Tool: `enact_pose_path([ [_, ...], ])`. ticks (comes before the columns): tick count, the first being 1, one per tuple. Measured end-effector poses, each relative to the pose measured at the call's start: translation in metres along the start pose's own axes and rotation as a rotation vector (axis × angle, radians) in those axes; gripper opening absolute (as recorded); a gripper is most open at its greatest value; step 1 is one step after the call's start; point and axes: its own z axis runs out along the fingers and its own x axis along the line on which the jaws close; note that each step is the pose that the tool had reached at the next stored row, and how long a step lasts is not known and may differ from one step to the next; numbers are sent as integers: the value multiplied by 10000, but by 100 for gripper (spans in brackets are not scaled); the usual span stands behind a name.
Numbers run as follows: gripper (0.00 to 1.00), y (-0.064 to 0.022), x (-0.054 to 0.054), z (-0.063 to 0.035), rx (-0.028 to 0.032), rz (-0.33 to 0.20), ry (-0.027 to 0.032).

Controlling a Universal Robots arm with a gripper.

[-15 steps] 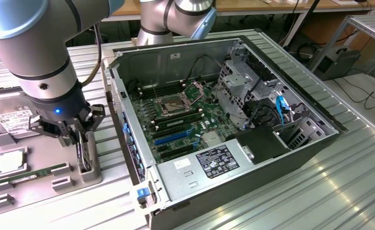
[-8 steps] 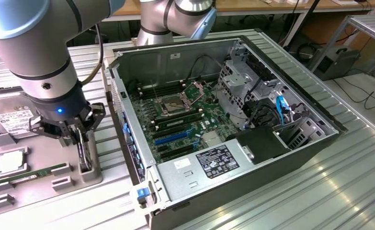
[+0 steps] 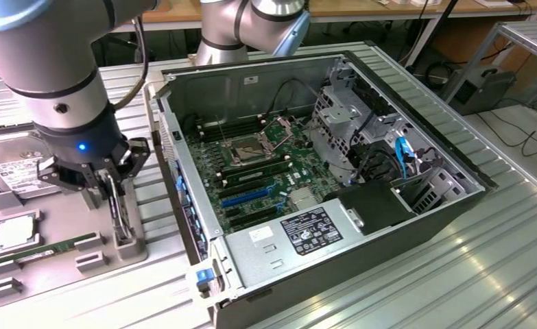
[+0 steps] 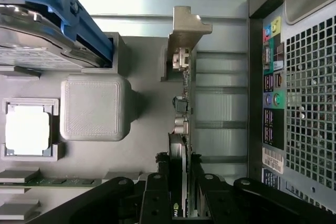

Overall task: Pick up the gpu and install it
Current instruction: 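Pick up the gpu and move the gpu toward the slot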

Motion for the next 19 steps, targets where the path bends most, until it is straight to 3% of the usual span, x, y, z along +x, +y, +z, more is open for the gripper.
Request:
enact_pose_path([
  [2, 26, 12, -6, -161, -1, 1, -1],
  [8, 26, 34, -19, -456, 0, 1, 4],
  [12, 26, 54, -32, -744, -1, 0, 4],
  [19, 26, 36, -82, -1134, -1, 2, 17],
])
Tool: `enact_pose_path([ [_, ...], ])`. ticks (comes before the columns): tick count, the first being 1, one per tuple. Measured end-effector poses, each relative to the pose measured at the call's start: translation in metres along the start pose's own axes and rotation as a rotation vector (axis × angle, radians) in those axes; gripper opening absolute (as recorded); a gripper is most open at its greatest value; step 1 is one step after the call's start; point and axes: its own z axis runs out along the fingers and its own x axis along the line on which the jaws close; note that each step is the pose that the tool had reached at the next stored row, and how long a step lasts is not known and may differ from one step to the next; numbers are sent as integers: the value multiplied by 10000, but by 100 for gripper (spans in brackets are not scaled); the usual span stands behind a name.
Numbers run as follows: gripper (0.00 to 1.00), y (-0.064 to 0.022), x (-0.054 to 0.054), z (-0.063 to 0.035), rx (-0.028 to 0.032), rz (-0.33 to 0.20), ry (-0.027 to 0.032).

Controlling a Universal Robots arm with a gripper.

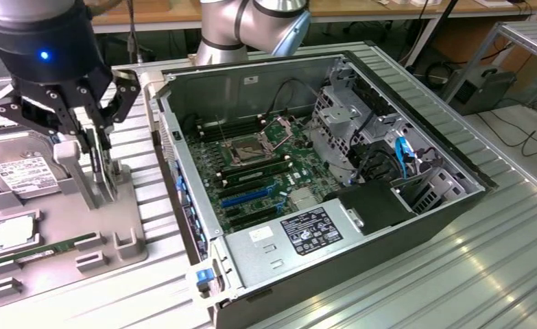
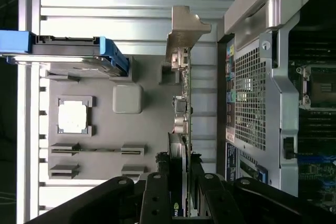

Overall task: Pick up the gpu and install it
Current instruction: 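Pick up the gpu and move the gpu toward the slot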

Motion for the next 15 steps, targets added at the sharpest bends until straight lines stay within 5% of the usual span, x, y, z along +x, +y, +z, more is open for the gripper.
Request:
enact_pose_path([
  [2, 26, -16, -31, -91, 1, 1, 13],
  [5, 26, -84, -196, -361, 0, 5, 70],
  [15, 26, -203, -648, -825, -1, 17, 231],
])
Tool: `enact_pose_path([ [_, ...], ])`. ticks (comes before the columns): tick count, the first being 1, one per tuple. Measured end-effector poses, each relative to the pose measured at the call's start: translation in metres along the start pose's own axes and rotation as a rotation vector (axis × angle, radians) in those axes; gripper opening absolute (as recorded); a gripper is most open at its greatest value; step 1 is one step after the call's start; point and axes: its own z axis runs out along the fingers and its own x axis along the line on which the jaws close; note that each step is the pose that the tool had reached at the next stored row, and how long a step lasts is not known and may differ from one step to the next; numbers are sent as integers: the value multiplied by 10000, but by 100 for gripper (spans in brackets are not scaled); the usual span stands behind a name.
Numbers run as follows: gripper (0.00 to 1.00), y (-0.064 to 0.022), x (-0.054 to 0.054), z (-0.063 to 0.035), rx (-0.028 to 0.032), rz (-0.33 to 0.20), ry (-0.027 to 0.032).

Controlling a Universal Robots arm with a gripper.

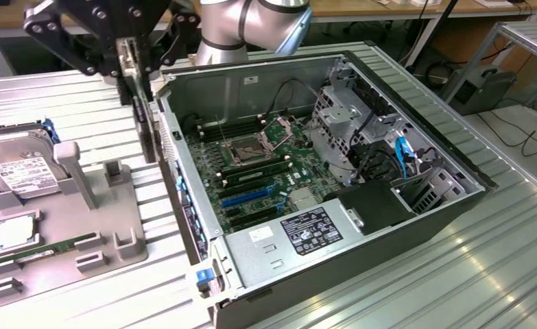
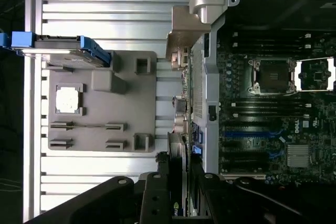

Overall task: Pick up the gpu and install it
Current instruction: 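Pick up the gpu and move the gpu toward the slot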

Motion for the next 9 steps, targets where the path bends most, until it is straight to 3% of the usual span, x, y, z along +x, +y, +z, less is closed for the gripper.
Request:
enact_pose_path([
  [9, 26, -57, -422, -38, -33, 5, 60],
])
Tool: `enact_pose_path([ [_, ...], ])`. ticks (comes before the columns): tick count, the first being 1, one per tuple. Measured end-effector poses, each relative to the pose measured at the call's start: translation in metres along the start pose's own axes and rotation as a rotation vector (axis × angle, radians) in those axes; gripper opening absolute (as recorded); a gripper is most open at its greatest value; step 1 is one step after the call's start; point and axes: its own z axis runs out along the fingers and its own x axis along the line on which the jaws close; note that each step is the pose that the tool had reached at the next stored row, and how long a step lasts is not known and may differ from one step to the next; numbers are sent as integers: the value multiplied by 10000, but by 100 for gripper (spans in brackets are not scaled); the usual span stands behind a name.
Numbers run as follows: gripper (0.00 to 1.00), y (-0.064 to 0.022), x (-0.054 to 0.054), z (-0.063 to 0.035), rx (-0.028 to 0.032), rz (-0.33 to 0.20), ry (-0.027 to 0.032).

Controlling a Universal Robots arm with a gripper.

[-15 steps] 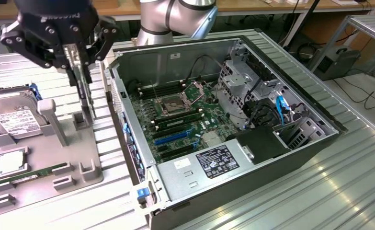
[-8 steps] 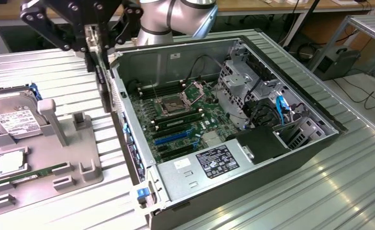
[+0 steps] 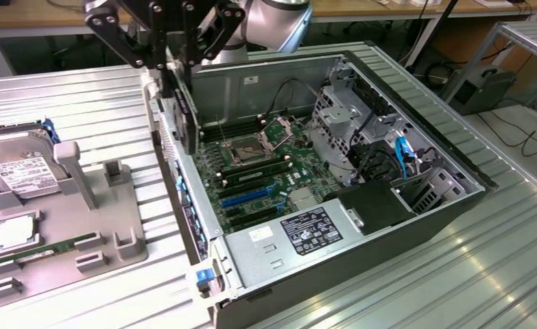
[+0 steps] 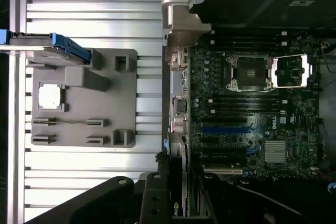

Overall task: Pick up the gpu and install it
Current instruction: 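Pick up the gpu and move the gpu toward the slot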

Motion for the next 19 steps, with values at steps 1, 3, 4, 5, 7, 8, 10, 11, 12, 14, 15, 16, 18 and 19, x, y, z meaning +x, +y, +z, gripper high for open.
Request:
enact_pose_path([
  [1, 26, -2, -46, 1, -13, 1, 10],
  [3, 26, -4, -137, 10, -40, 4, 44],
  [4, 26, -6, -205, 18, -53, 6, 71],
  [5, 26, -7, -250, 24, -61, 7, 88],
  [7, 26, -10, -356, 43, -69, 10, 122],
  [8, 26, -12, -430, 60, -69, 11, 139],
  [10, 26, -16, -528, 85, -70, 13, 153],
  [11, 26, -17, -594, 103, -71, 13, 160],
  [12, 26, -18, -631, 112, -70, 14, 163],
  [14, 26, -22, -746, 148, -70, 14, 166],
  [15, 26, -25, -819, 177, -70, 14, 165],
  [16, 26, -27, -870, 197, -68, 14, 166],
  [18, 26, -31, -969, 237, -60, 14, 166],
  [19, 26, -33, -1019, 257, -54, 14, 166],
])
